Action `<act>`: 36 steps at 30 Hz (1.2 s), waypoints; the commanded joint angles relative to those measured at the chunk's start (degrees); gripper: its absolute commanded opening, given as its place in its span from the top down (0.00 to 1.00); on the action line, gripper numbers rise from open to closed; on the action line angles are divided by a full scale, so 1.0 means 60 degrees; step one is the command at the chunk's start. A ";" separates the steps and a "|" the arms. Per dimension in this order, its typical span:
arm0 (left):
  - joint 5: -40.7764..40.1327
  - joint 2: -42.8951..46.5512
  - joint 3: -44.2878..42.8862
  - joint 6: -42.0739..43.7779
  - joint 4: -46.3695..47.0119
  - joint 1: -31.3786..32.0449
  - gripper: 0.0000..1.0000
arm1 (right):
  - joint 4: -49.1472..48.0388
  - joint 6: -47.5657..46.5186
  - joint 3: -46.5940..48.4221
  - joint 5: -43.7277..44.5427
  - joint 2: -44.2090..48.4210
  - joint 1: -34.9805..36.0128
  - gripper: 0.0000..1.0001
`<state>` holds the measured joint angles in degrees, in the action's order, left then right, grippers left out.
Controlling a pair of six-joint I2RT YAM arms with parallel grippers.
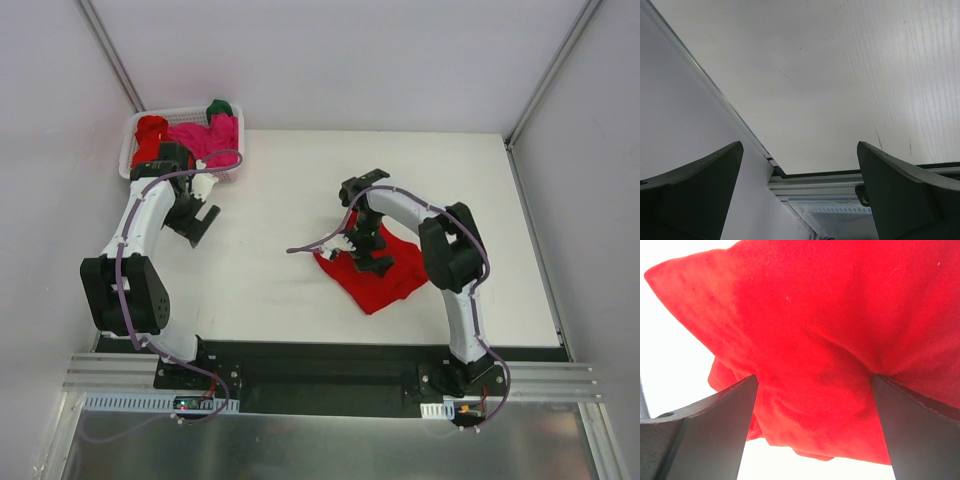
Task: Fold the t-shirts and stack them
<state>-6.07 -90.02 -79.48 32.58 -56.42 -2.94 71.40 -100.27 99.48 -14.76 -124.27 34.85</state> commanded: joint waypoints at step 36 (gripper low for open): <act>0.0630 -0.2794 -0.4286 -0.0288 -0.0835 0.3931 0.01 | 0.1577 0.6017 0.0046 0.0263 -0.0134 -0.2584 0.00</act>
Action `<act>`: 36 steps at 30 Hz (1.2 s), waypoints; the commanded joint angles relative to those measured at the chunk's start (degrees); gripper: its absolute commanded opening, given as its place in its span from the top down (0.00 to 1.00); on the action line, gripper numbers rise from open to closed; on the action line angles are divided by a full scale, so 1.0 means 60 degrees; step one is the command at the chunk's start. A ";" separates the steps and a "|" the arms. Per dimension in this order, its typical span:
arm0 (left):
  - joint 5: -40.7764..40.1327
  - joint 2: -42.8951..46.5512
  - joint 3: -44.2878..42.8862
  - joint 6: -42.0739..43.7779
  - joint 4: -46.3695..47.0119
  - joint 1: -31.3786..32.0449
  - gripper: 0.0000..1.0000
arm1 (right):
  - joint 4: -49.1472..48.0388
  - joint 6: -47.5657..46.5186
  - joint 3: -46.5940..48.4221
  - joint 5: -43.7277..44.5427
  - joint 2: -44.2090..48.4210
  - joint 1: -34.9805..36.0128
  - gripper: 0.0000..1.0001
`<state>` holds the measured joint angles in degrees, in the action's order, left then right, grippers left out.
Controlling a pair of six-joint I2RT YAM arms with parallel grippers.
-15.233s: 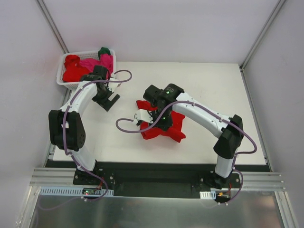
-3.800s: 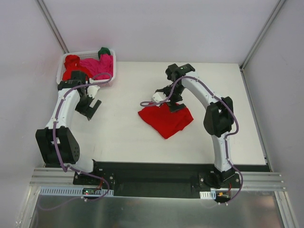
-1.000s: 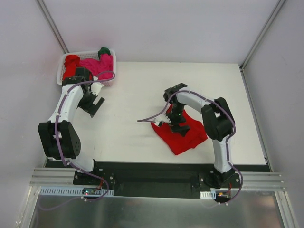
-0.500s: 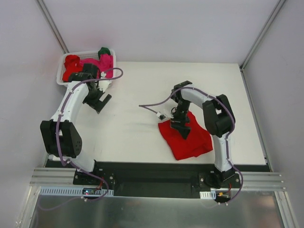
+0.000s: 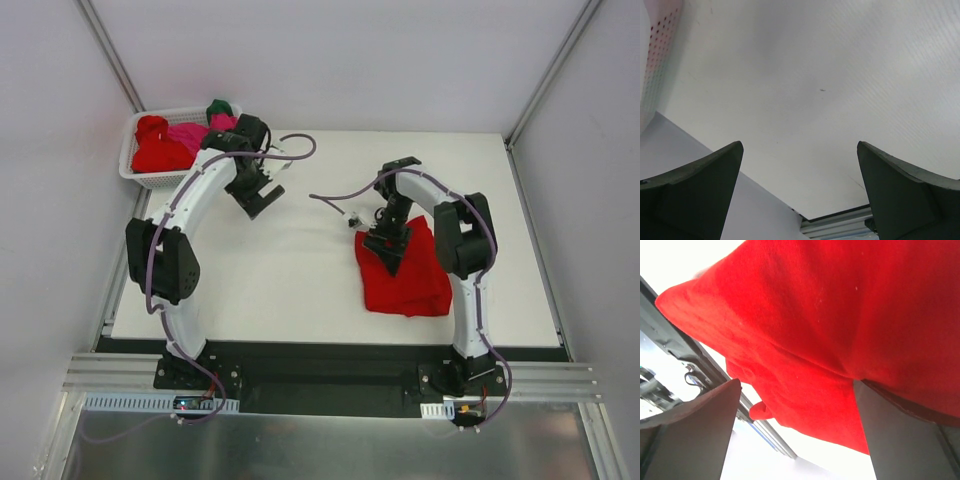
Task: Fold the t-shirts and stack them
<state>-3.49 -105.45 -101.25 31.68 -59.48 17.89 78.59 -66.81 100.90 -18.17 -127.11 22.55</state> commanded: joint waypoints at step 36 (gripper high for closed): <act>0.1210 0.0596 -0.0879 -0.0315 -0.0150 -0.1999 0.01 | -0.5374 -0.0920 -0.4756 0.1271 0.5466 -0.0916 0.00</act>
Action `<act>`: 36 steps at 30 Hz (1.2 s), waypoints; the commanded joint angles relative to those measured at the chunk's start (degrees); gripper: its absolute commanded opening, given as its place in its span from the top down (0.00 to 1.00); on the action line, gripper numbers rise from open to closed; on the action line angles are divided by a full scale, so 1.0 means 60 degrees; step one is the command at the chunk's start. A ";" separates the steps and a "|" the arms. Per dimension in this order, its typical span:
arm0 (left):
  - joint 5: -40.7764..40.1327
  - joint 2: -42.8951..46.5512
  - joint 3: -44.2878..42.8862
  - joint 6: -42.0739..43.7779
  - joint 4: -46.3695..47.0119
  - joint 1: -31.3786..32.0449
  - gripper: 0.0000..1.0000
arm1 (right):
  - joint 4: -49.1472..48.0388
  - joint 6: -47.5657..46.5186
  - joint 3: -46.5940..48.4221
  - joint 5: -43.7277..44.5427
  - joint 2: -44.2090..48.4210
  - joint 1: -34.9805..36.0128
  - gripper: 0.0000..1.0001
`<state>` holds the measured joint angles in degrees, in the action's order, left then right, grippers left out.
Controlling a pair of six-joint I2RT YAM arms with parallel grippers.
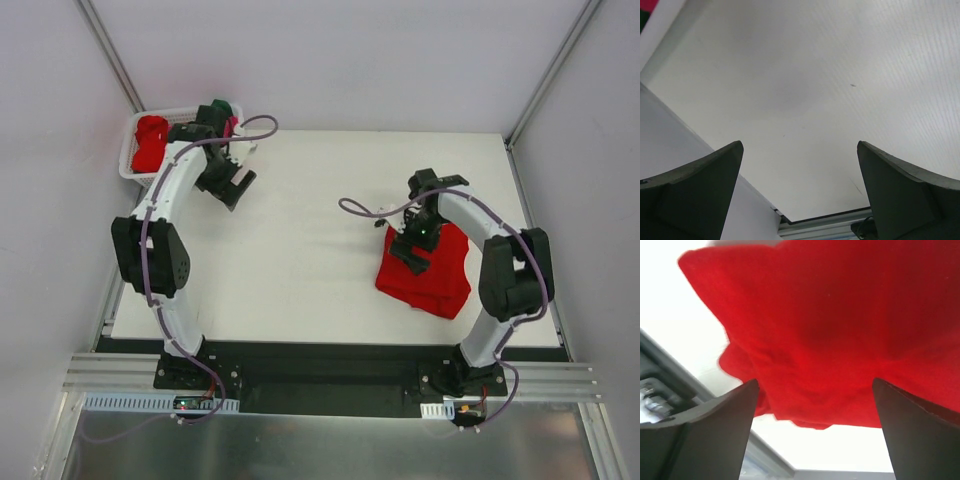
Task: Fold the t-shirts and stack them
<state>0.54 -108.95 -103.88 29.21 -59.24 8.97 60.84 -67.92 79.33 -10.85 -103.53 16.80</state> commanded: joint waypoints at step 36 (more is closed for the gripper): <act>0.0453 0.1356 0.0291 0.0200 -0.0322 -0.0529 0.01 | -0.1160 -0.2757 -0.1121 -0.0242 0.1813 -0.0514 0.00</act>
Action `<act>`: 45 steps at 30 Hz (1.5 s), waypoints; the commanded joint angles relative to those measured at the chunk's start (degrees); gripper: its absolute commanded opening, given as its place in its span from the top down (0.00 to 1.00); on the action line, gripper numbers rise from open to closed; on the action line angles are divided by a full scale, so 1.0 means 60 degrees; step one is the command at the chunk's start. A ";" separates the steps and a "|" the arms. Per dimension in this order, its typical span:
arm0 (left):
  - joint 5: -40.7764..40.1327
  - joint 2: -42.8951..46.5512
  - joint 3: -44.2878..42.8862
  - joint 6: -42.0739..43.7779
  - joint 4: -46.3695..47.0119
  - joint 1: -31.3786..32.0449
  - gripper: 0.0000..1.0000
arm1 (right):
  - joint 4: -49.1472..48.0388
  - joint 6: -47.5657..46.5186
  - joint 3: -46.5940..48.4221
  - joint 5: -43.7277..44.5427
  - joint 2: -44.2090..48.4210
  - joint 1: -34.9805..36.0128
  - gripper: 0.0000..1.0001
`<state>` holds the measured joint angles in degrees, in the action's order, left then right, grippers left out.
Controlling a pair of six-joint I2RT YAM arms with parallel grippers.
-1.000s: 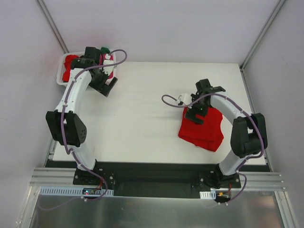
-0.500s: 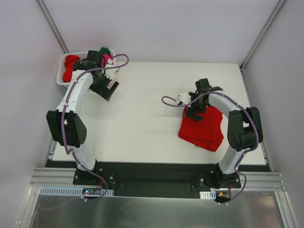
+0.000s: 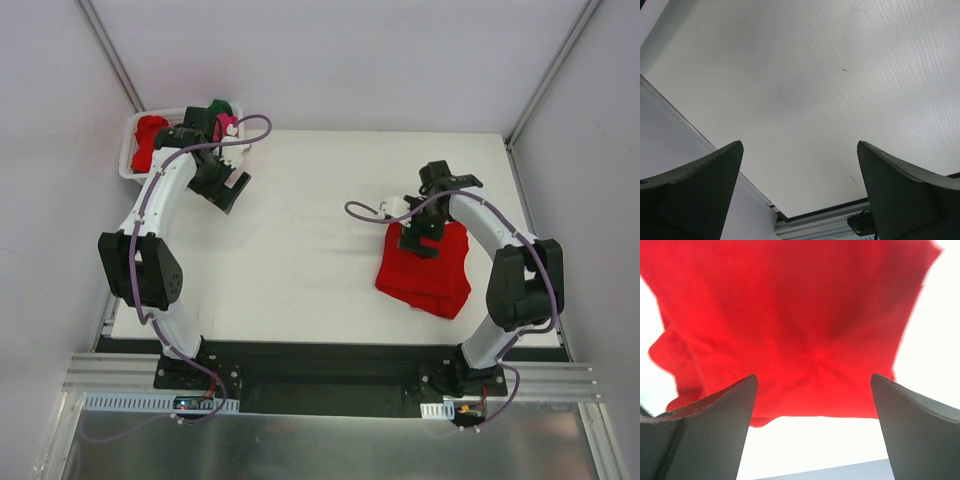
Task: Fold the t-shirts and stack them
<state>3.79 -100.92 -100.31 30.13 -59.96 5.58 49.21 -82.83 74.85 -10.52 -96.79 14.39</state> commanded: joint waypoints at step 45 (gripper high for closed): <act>-0.0032 -0.0830 -0.0859 0.0047 -0.0216 0.0607 0.01 | 0.1539 -0.2556 -0.2483 0.1665 -0.0070 -0.2691 0.00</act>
<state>2.76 -105.78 -103.33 30.11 -59.94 8.62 52.27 -94.11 63.51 -2.81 -99.63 0.95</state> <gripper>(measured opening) 0.993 0.996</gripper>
